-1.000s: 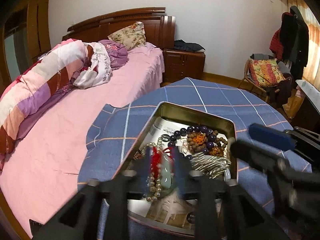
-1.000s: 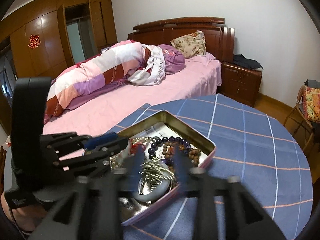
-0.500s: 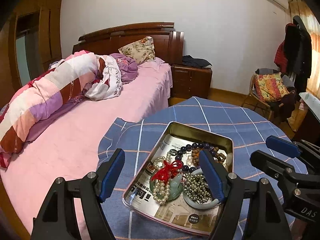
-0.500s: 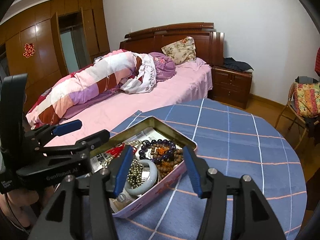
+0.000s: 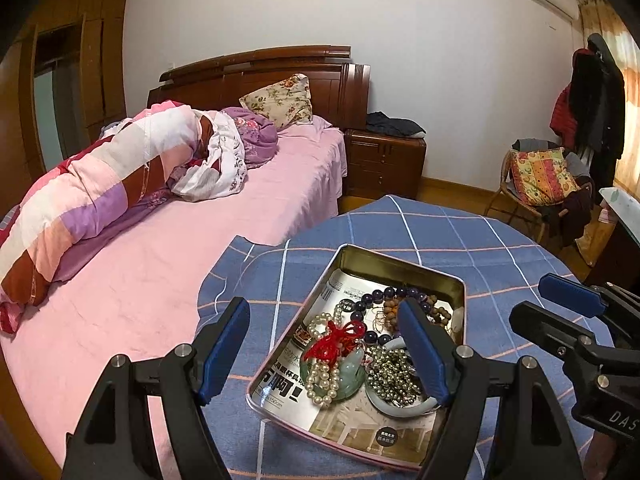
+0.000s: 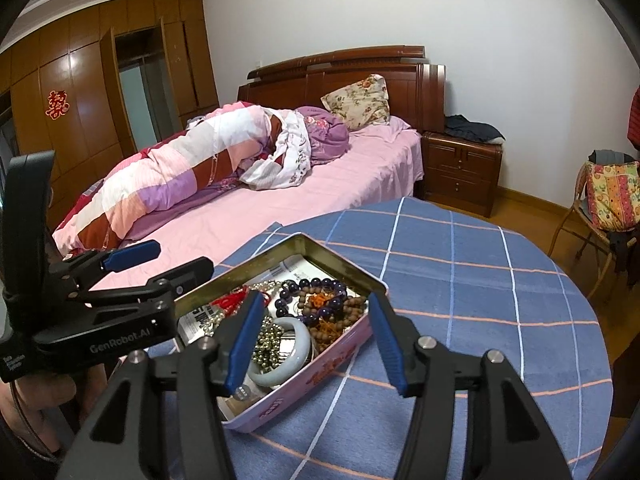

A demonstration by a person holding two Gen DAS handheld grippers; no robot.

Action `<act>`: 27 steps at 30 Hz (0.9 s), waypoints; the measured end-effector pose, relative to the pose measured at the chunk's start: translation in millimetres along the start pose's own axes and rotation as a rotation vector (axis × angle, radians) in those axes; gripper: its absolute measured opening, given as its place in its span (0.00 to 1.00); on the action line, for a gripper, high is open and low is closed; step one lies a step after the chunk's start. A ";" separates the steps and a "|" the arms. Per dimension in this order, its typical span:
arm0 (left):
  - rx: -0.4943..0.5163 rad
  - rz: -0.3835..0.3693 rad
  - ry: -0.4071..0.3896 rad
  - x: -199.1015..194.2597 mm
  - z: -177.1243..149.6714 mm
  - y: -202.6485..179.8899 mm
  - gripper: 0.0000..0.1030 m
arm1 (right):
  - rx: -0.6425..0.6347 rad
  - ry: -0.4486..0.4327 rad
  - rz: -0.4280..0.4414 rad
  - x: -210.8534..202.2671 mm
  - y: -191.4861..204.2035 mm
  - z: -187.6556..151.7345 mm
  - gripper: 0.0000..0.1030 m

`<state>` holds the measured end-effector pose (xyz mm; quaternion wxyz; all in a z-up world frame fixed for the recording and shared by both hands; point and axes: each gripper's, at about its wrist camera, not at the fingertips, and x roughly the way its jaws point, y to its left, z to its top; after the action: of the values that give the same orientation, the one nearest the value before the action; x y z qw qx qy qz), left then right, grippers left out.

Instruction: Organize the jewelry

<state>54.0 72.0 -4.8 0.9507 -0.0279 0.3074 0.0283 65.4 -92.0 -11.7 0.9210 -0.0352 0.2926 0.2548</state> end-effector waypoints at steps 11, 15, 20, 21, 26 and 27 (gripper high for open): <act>-0.001 -0.001 -0.002 1.2 -0.1 1.4 0.74 | 0.003 -0.002 0.006 -1.0 -0.4 -0.7 0.56; -0.004 -0.001 0.000 2.0 -0.7 1.1 0.74 | 0.002 0.000 0.006 -1.0 -0.3 -0.8 0.57; -0.003 -0.001 0.001 1.8 -1.1 1.2 0.74 | 0.003 0.000 0.007 -1.2 -0.3 -1.2 0.57; -0.003 -0.001 0.001 1.4 -1.5 0.6 0.74 | 0.003 0.000 0.006 -1.5 -0.1 -1.2 0.57; -0.008 -0.001 0.003 1.0 -2.5 0.7 0.74 | 0.004 0.001 0.005 -2.1 1.0 -1.9 0.57; -0.007 0.000 0.003 1.0 -3.0 0.4 0.74 | 0.003 0.002 0.005 -1.7 1.0 -2.3 0.57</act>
<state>53.0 72.2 -7.9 0.9502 -0.0315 0.3085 0.0293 62.4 -92.3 -12.6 0.9201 -0.0333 0.2942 0.2565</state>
